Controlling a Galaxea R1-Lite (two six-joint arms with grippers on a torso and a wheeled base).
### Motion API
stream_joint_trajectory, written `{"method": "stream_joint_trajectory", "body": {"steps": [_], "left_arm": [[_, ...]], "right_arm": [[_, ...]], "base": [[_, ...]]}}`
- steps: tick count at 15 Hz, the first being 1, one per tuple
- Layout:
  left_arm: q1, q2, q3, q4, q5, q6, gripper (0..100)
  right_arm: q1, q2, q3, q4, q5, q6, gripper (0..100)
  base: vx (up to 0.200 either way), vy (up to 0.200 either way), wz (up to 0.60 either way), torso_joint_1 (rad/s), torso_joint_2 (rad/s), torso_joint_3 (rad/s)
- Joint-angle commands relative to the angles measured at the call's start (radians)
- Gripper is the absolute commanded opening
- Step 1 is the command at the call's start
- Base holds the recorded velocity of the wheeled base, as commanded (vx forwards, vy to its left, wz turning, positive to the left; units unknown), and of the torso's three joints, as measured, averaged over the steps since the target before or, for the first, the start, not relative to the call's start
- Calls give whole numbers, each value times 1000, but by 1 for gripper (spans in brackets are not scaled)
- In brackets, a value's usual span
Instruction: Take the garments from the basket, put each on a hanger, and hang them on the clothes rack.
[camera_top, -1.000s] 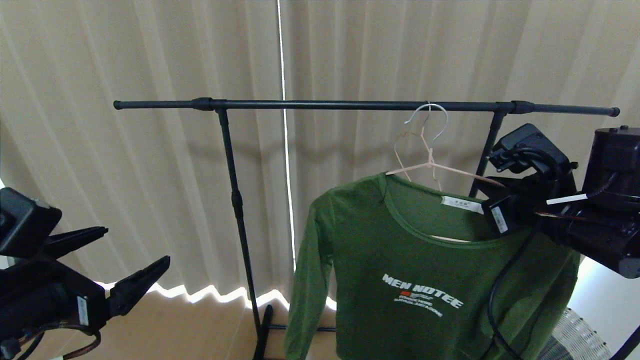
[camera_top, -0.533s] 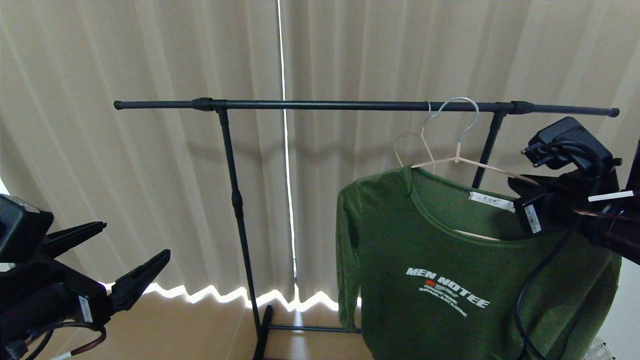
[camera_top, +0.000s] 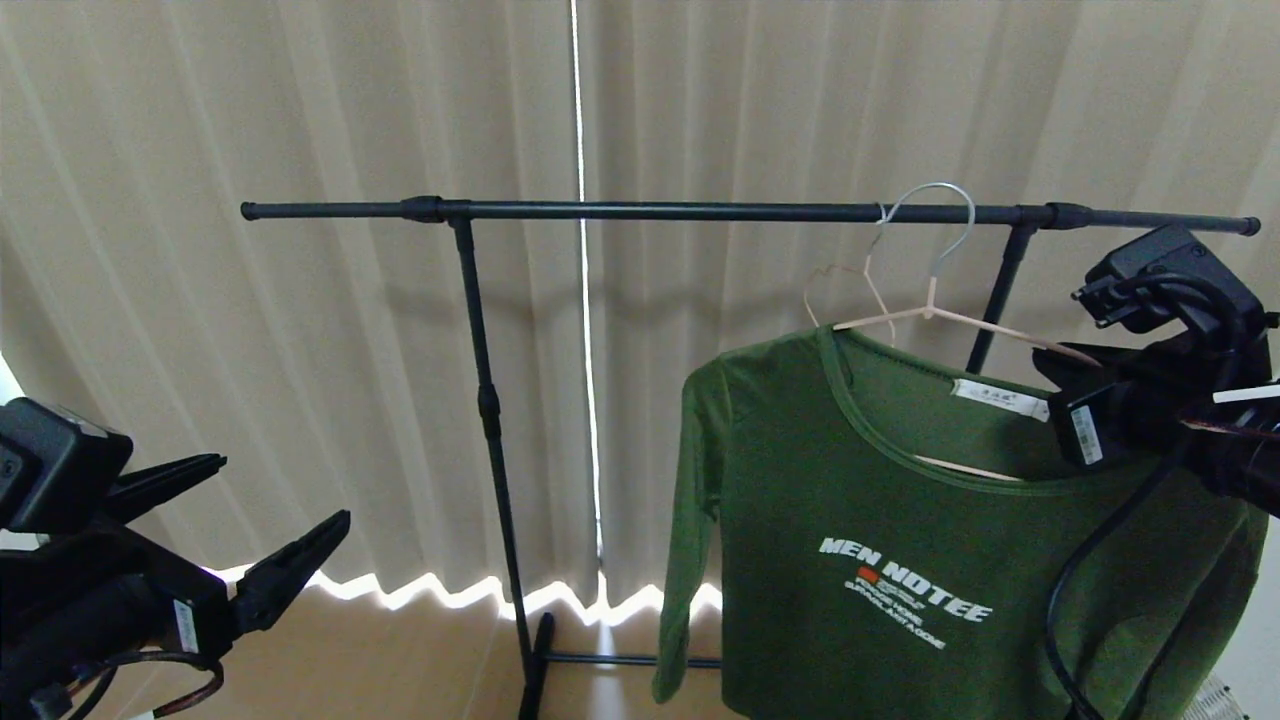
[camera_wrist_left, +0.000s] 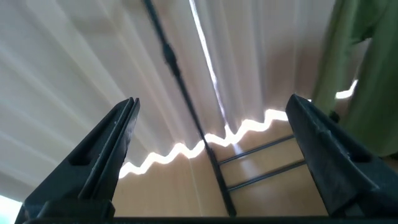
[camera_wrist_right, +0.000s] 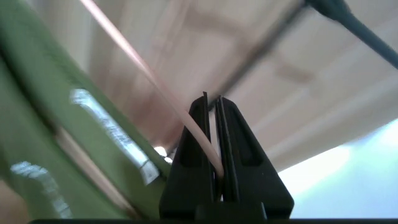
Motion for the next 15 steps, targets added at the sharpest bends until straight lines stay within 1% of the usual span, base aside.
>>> {"method": "stream_joint_trajectory", "body": {"steps": [1,3,5,8,14,15], "left_arm": [[1,2,0,-1,1,1,100],[1,4,1,-1,1,0,100],[1,6,3,-2,1,0,100],[-3,-13,38,-22,1,0,100],[-9,-16,31,-31,1,-2,100],[-9,-16,31,-30,1,-2,100]], "right_arm": [[0,1,5,-2,0,0,0],[0,-2,12,-2,-2,0,0],[0,-3,18,-7,-2,2,0],[0,-3,15,-7,-2,2,0],[0,-3,18,-7,-2,2,0],[0,-3,18,-8,-2,2,0]], "base": [[0,200,0,2,-2,2],[0,200,0,-10,5,2],[0,0,0,0,0,0],[0,0,0,0,0,0],[0,0,0,0,0,0],[200,0,0,2,2,2]]}}
